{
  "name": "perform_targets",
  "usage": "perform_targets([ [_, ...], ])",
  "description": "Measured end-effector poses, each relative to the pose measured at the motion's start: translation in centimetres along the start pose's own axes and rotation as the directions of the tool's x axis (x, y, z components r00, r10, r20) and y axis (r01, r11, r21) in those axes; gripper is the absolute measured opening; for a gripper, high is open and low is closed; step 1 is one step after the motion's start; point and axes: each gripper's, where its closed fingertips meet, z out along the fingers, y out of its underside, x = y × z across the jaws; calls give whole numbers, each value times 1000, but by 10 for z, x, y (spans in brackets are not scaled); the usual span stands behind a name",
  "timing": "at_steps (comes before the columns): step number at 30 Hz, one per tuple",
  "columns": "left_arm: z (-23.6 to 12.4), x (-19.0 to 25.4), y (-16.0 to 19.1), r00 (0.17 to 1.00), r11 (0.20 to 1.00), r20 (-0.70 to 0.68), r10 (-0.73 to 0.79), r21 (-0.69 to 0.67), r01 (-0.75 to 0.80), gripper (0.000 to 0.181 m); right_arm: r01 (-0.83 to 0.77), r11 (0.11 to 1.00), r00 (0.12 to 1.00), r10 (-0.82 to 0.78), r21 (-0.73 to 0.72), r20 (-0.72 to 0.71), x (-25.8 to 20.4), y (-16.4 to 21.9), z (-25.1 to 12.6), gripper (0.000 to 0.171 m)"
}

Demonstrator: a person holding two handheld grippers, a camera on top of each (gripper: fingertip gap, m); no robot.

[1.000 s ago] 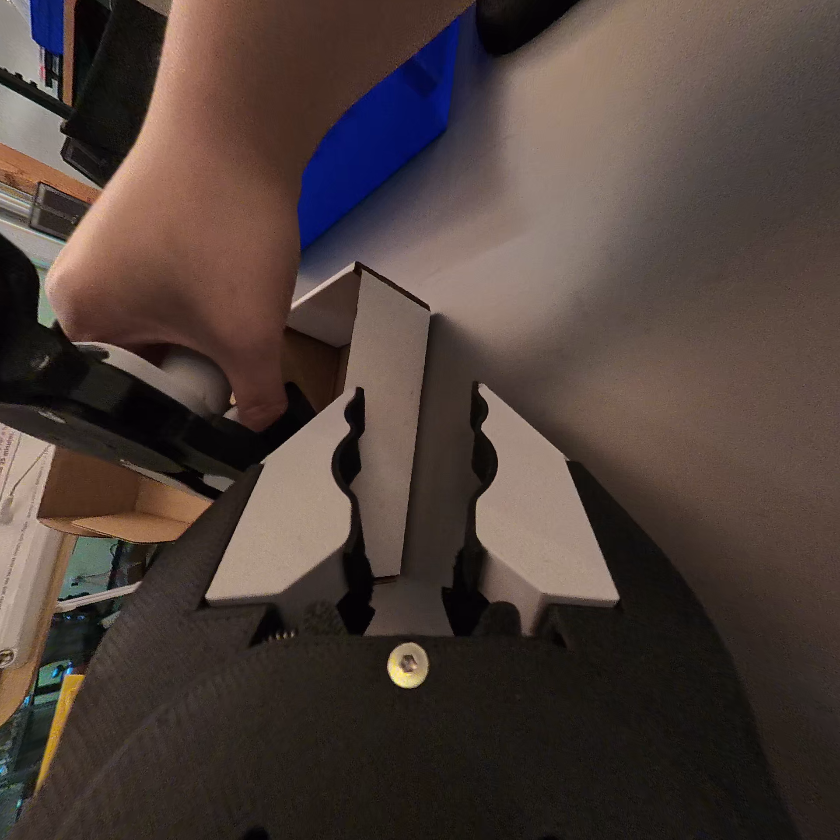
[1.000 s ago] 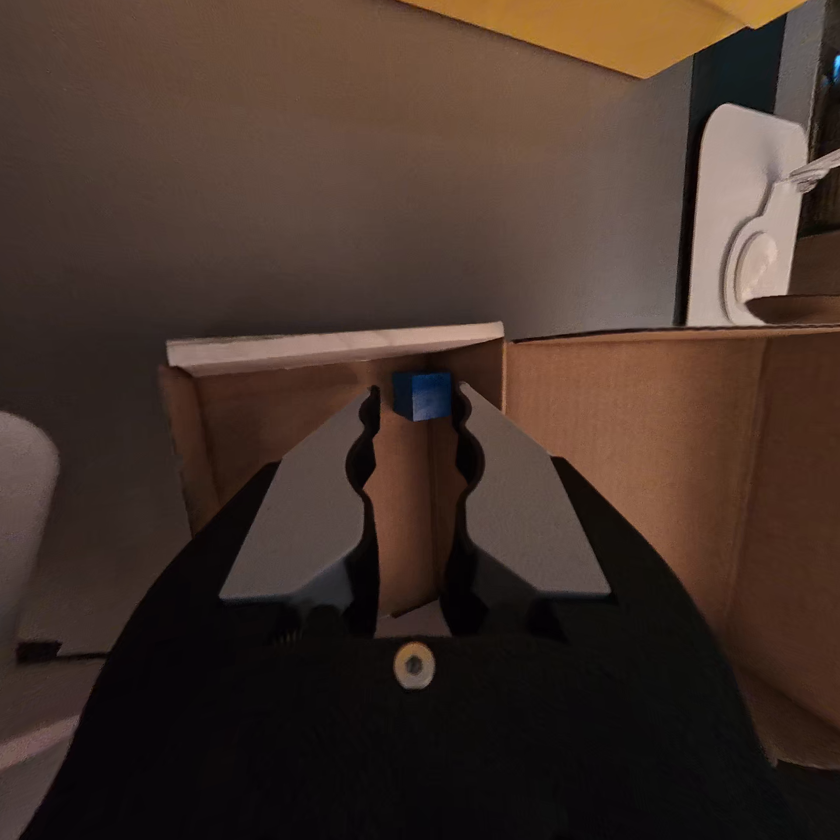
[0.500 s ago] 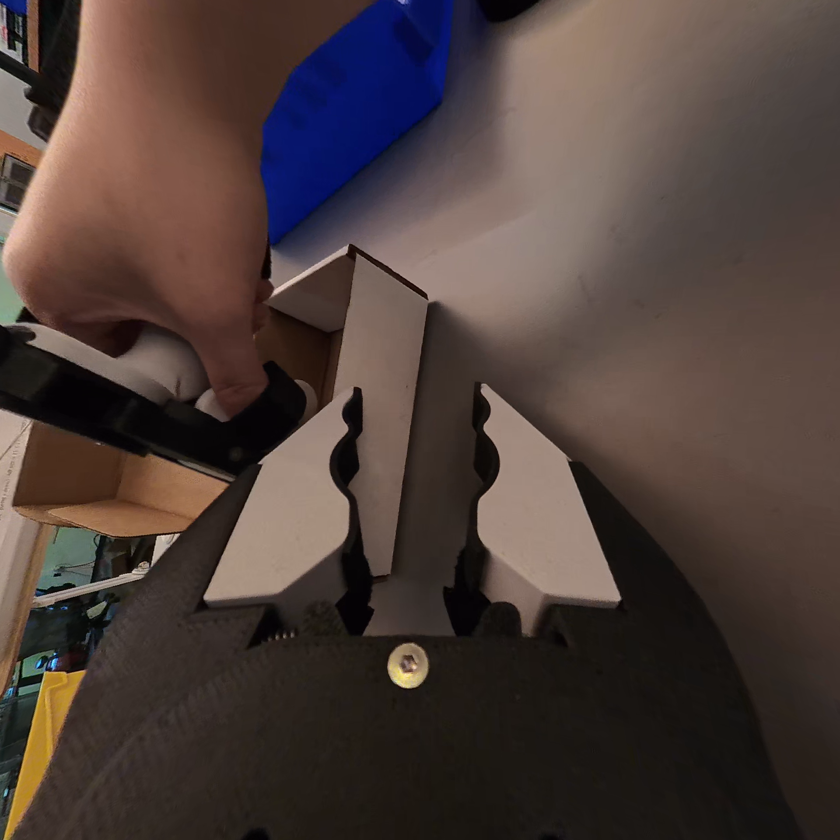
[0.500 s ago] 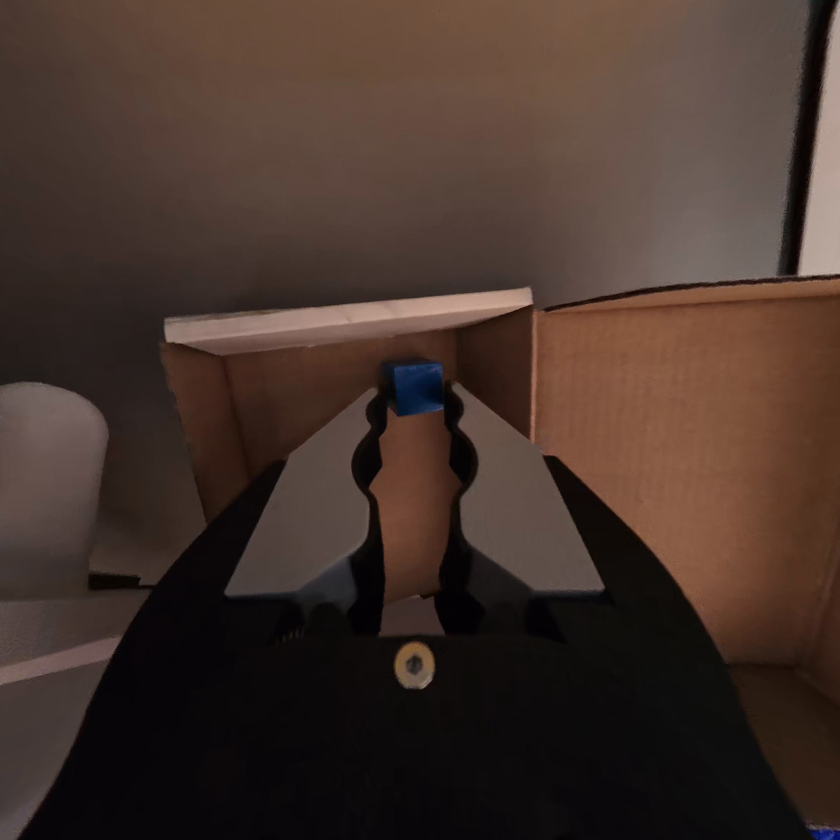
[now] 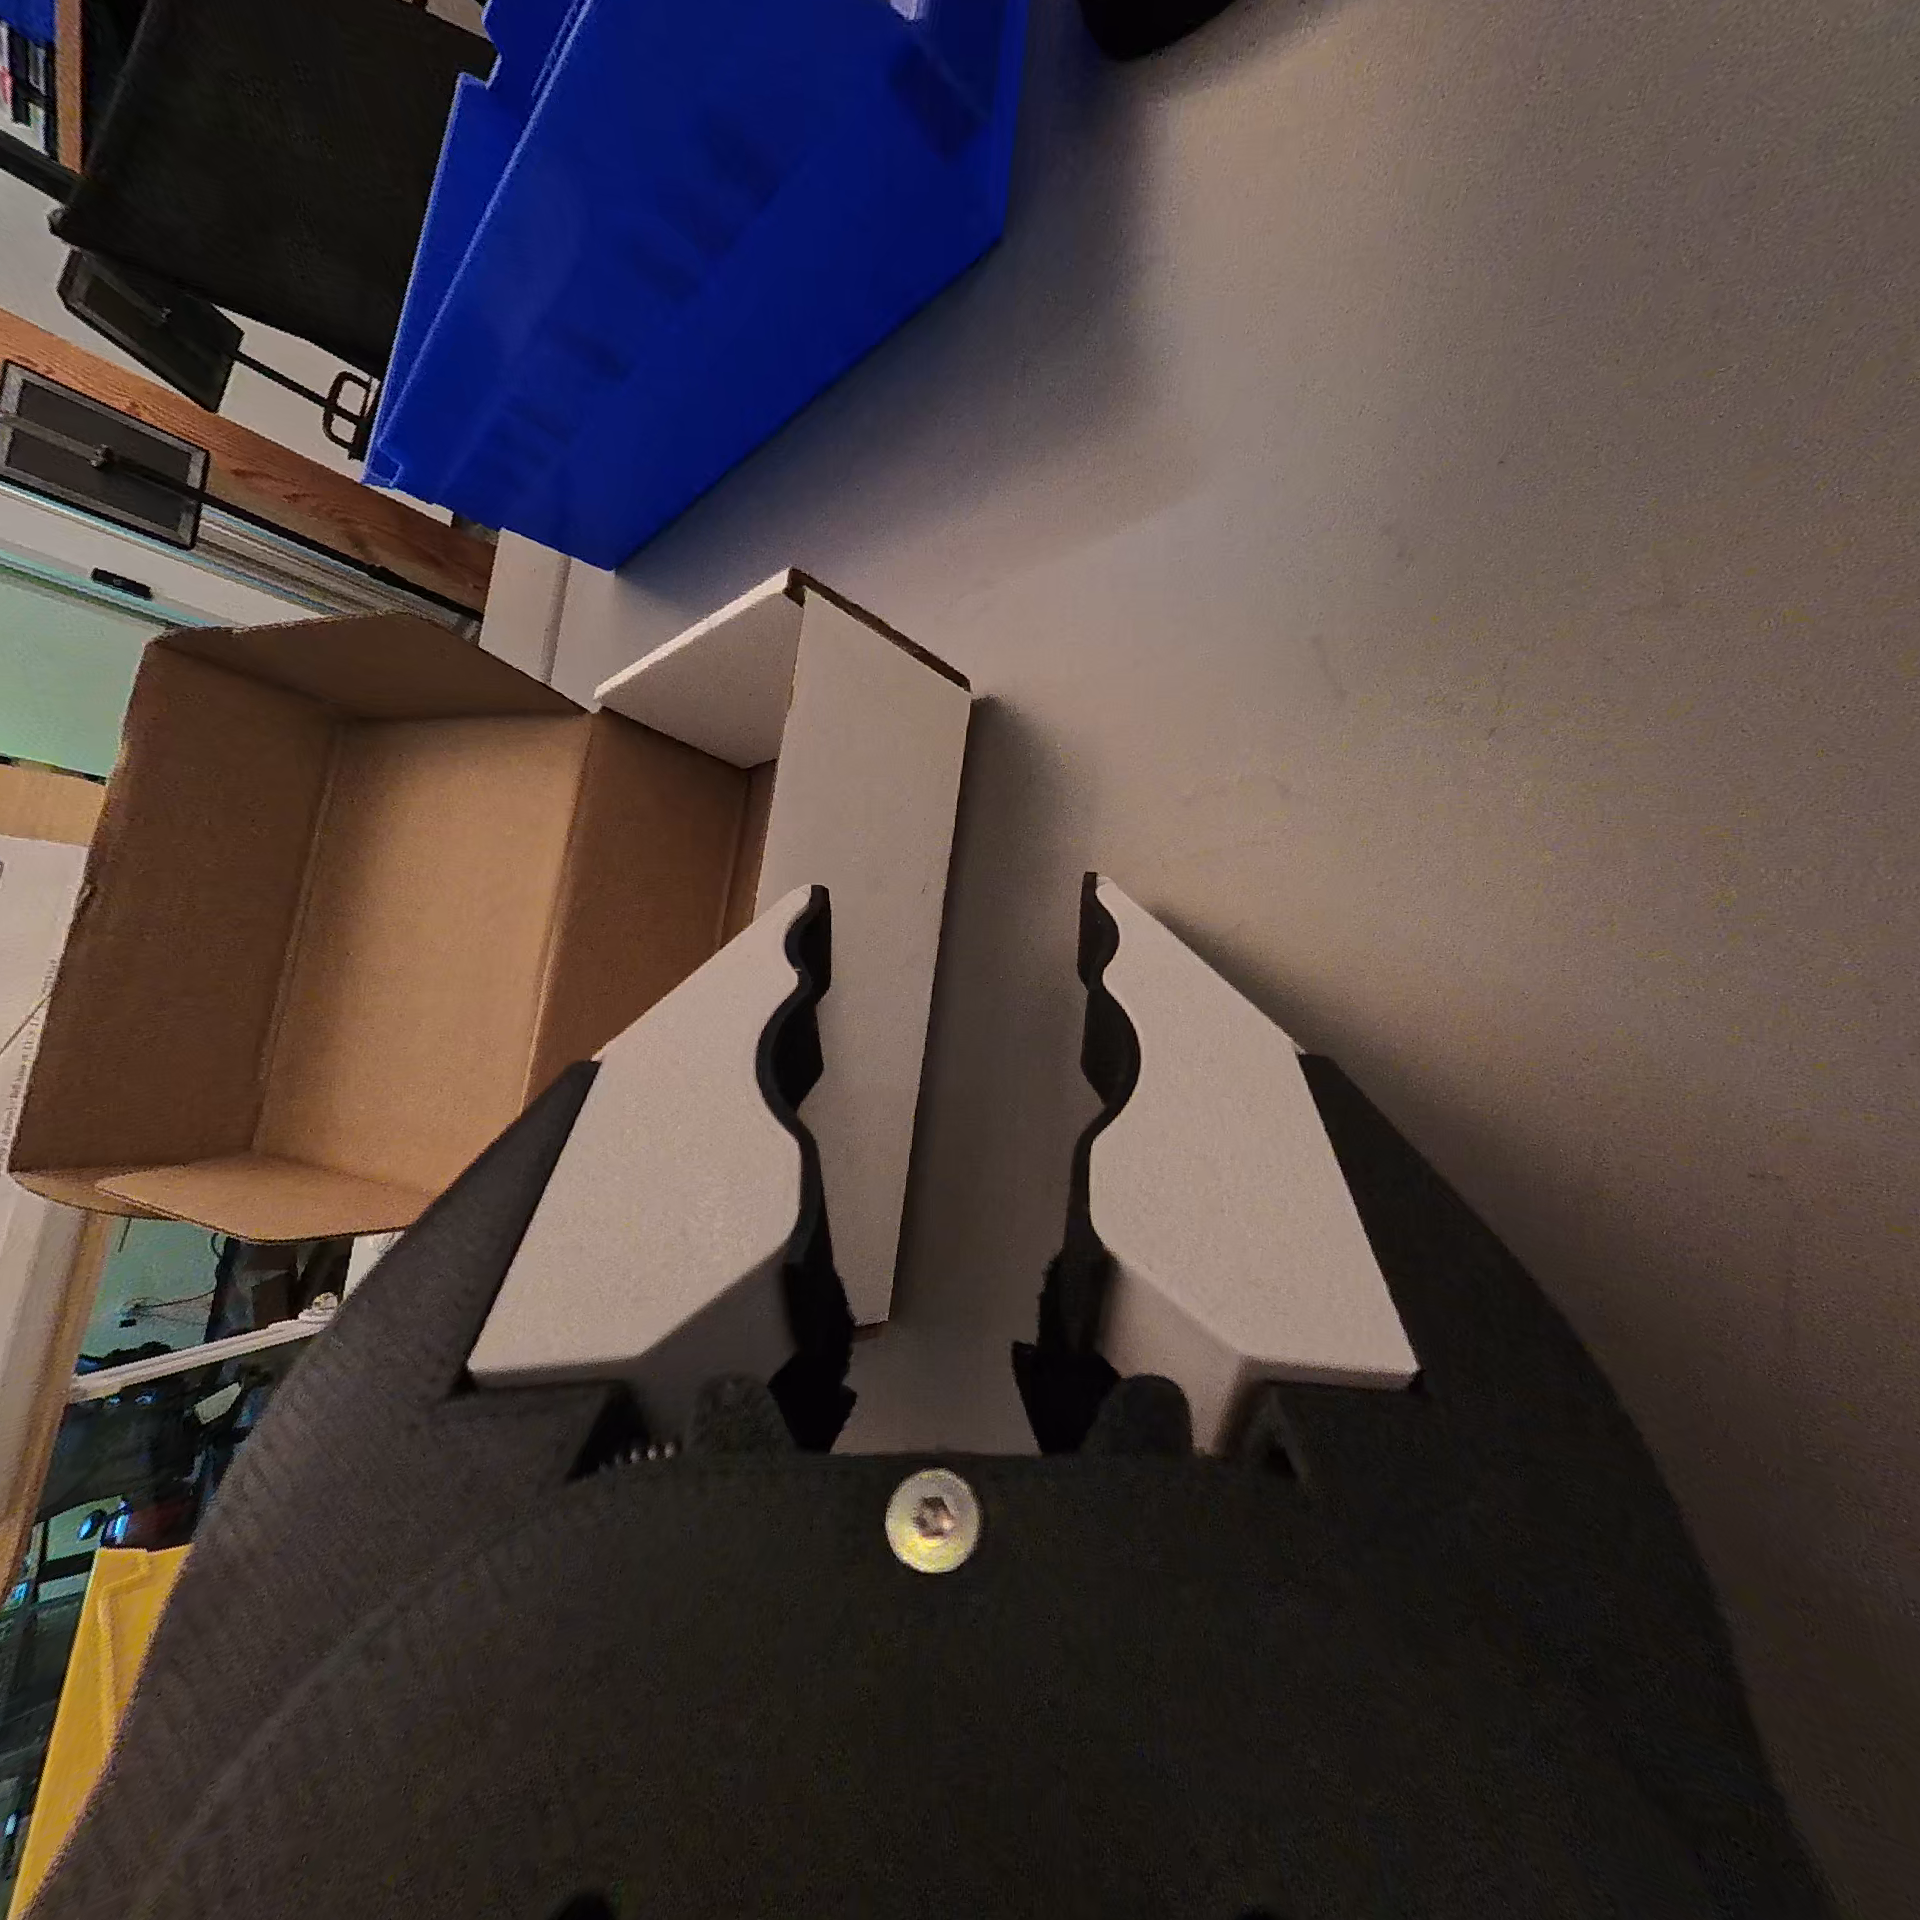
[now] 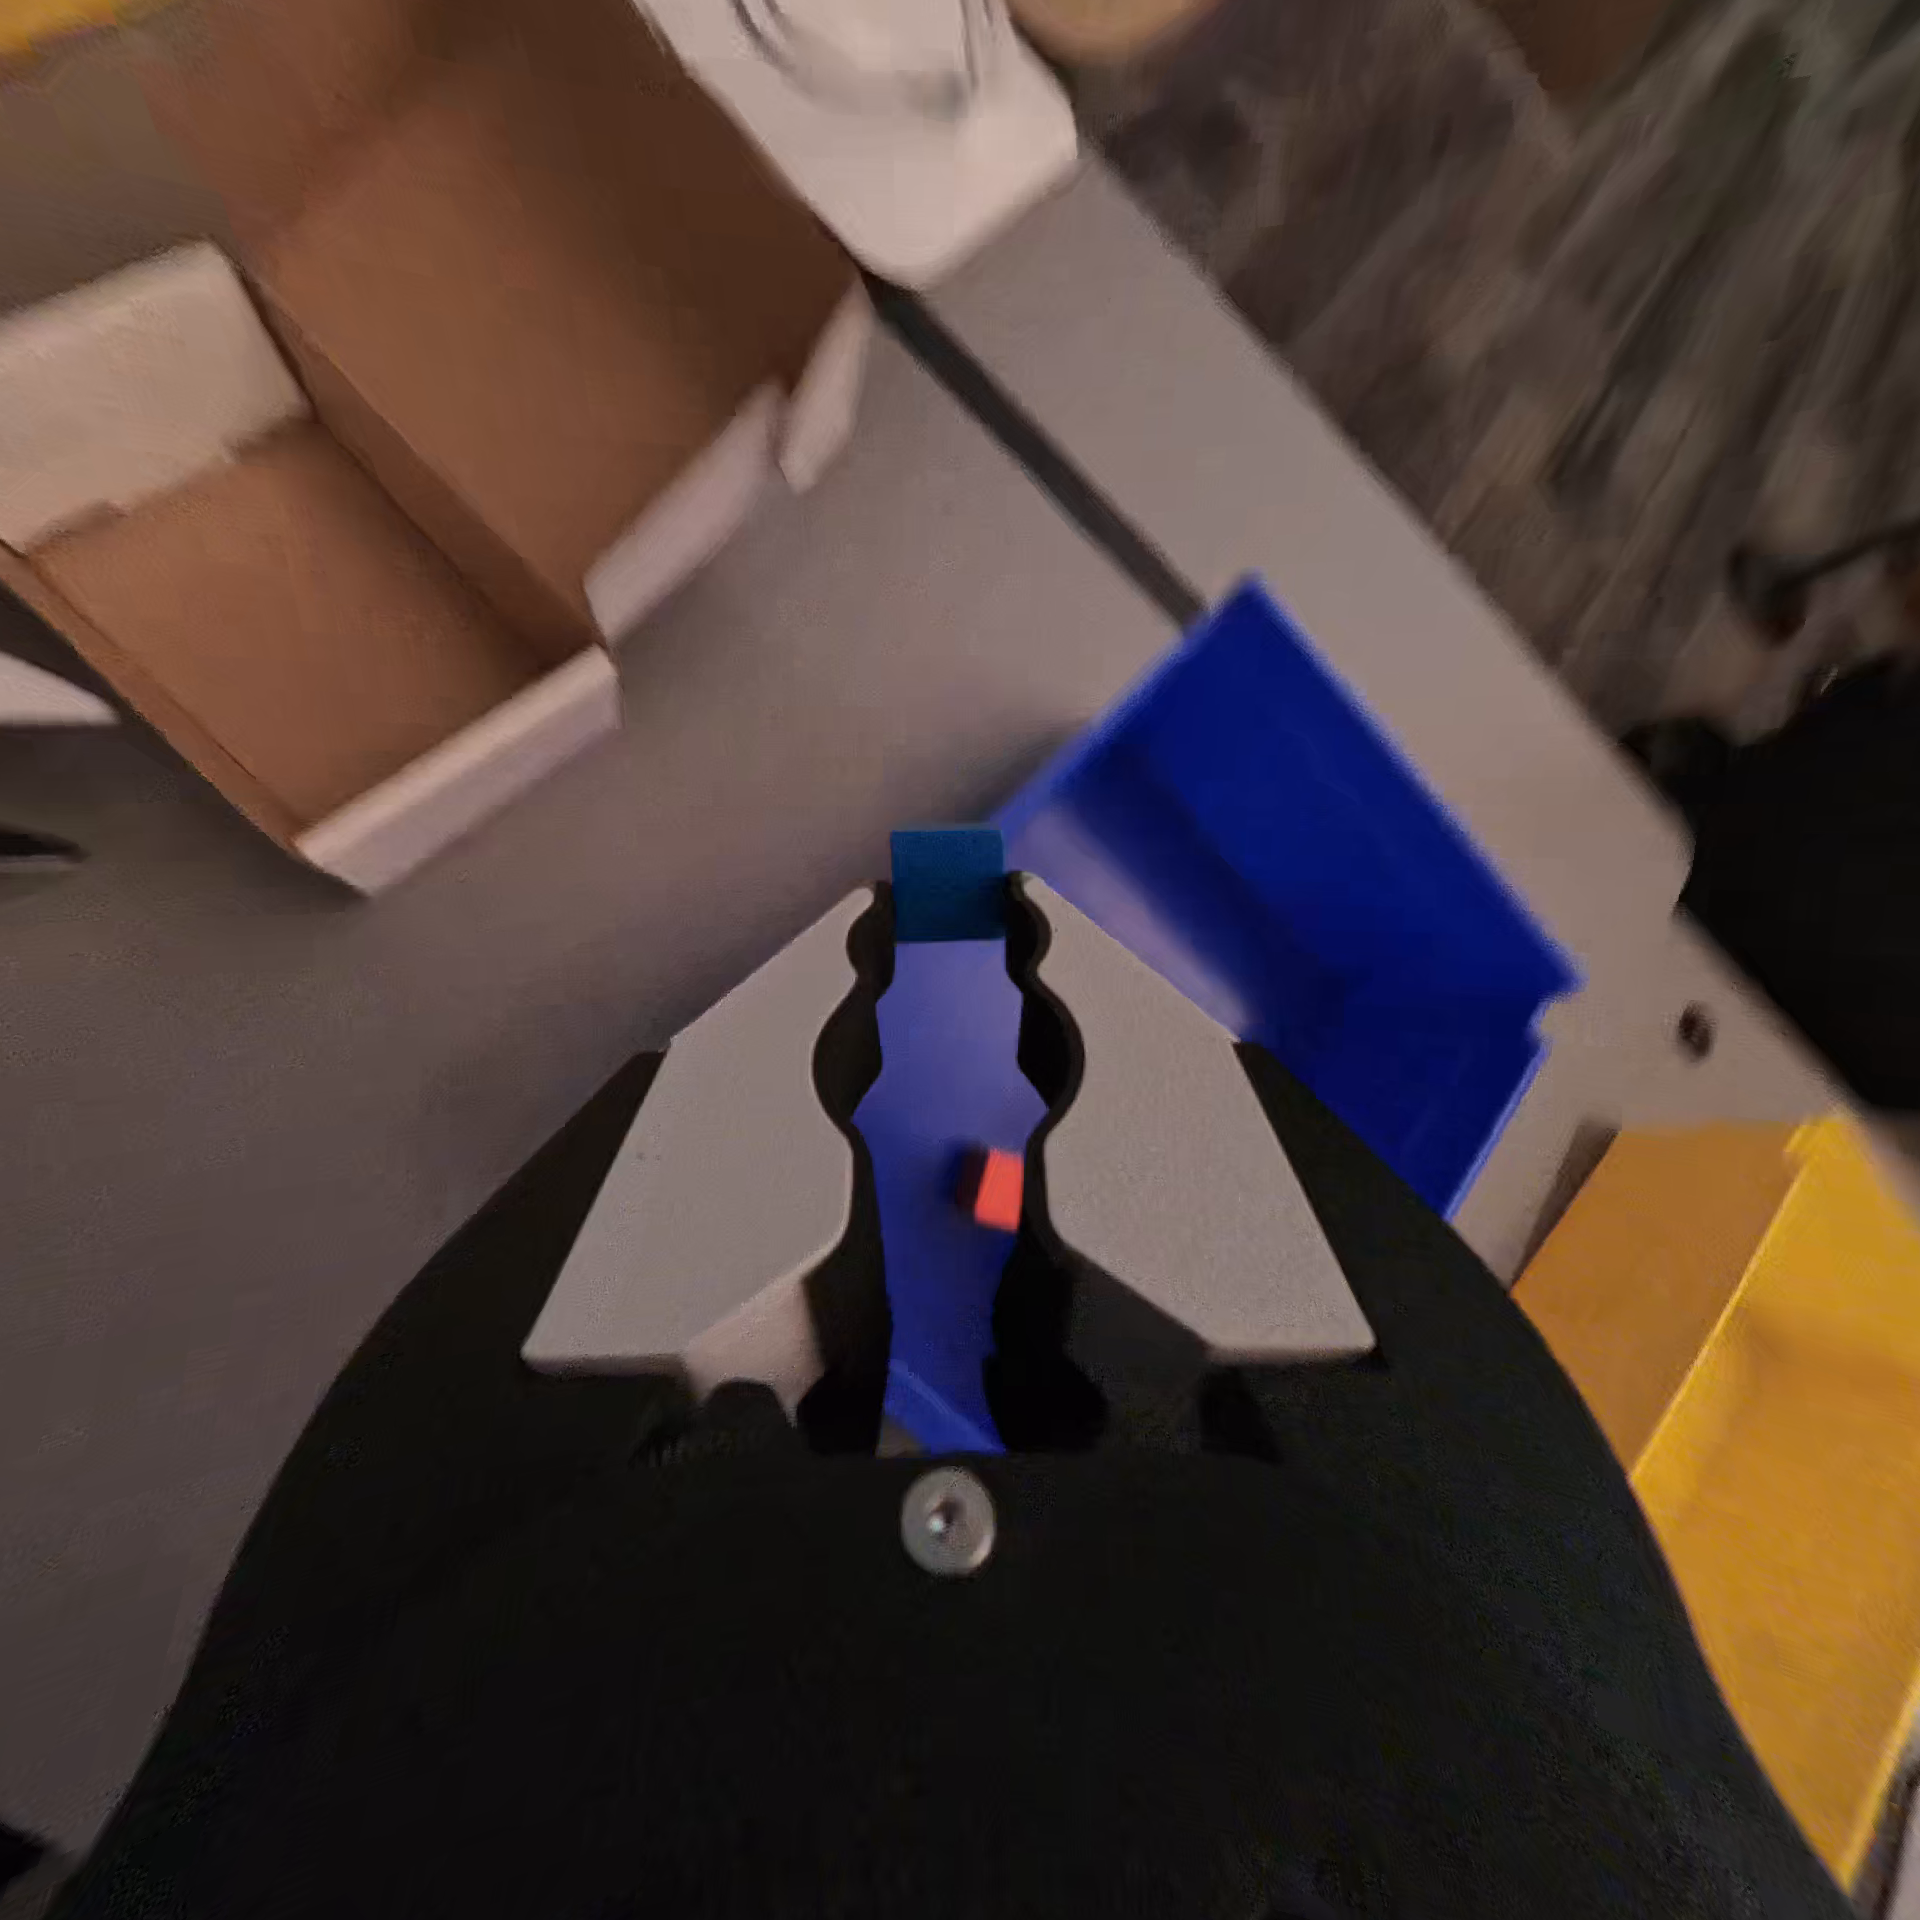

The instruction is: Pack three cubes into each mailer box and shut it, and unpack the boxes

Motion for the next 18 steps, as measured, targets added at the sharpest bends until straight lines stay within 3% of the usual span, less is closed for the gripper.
perform_targets([
  [4,0,0,1,1000,1000,1,4,-7,-4,47,-54,984,994,69,-169,81,2,89,30,22],
  [7,0,0,3,1000,1000,0,-1,-11,1,47,-25,957,993,57,-290,102,-9,131,56,22],
  [13,-1,-2,5,1000,1000,2,-14,-12,14,47,-3,926,991,53,-378,121,-16,156,82,22],
  [18,-1,-2,4,1000,1000,0,-15,-6,15,46,-5,936,992,48,-352,113,-12,155,87,23],
])
